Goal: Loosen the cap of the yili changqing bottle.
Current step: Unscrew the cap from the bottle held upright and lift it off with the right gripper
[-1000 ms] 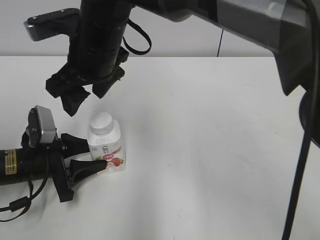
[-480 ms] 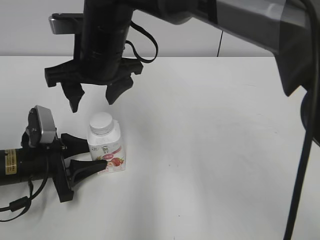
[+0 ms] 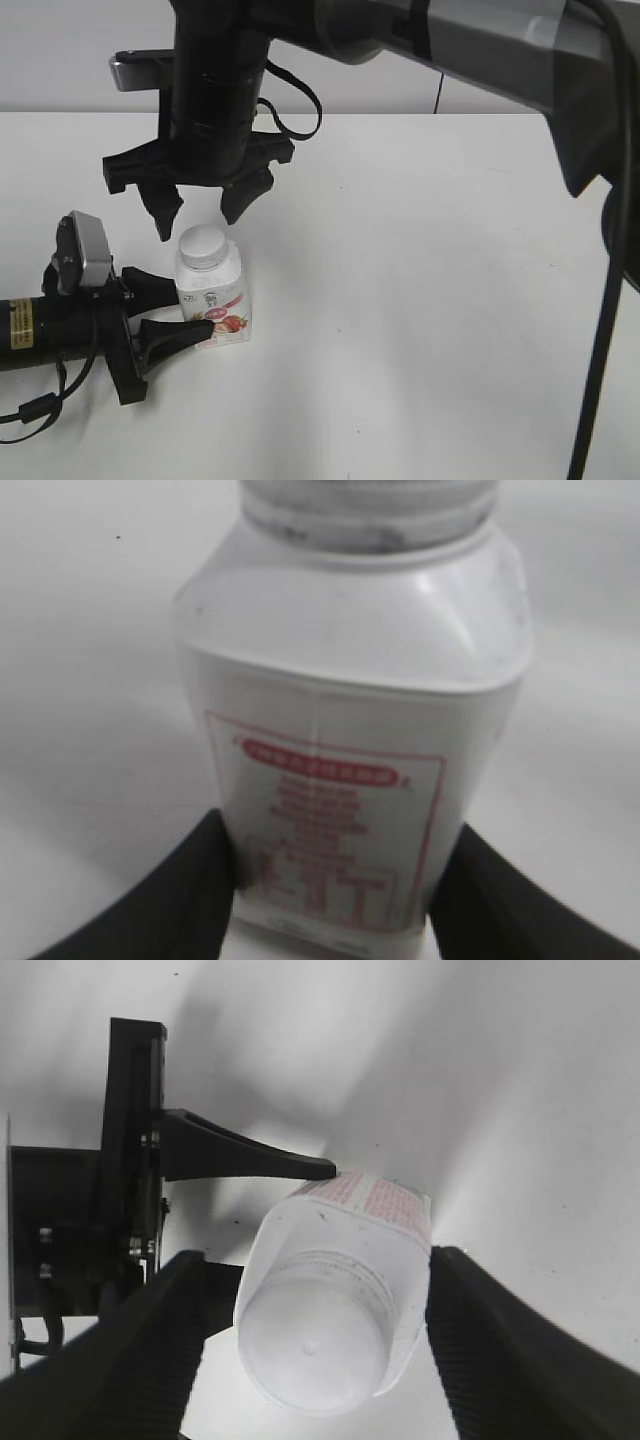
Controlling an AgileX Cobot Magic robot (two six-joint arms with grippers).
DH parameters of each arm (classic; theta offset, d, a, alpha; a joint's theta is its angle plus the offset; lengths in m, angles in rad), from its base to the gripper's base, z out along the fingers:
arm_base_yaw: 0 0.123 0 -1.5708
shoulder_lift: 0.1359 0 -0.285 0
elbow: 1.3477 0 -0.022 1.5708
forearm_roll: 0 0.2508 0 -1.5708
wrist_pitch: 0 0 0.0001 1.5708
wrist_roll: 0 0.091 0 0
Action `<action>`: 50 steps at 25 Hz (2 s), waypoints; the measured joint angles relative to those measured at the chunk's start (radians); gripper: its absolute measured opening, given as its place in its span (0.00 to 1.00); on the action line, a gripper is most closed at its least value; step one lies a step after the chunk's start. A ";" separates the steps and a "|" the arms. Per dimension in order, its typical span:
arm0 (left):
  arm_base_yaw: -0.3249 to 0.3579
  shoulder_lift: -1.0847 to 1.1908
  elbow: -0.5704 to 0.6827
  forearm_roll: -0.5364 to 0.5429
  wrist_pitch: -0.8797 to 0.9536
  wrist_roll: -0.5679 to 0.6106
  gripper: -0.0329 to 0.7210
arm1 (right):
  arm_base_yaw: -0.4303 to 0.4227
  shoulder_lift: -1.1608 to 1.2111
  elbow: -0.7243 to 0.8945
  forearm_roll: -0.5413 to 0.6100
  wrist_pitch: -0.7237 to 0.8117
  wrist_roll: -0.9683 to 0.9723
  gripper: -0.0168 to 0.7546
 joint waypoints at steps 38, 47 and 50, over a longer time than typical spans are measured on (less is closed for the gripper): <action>0.000 0.000 0.000 0.000 0.000 -0.001 0.53 | 0.002 -0.018 0.072 0.017 -0.001 -0.008 0.53; 0.000 0.000 0.000 0.002 0.000 -0.001 0.53 | 0.001 -0.018 0.072 0.052 -0.001 -0.665 0.53; 0.000 0.000 0.000 0.003 0.000 -0.001 0.53 | 0.001 -0.019 0.072 0.060 -0.001 -0.895 0.53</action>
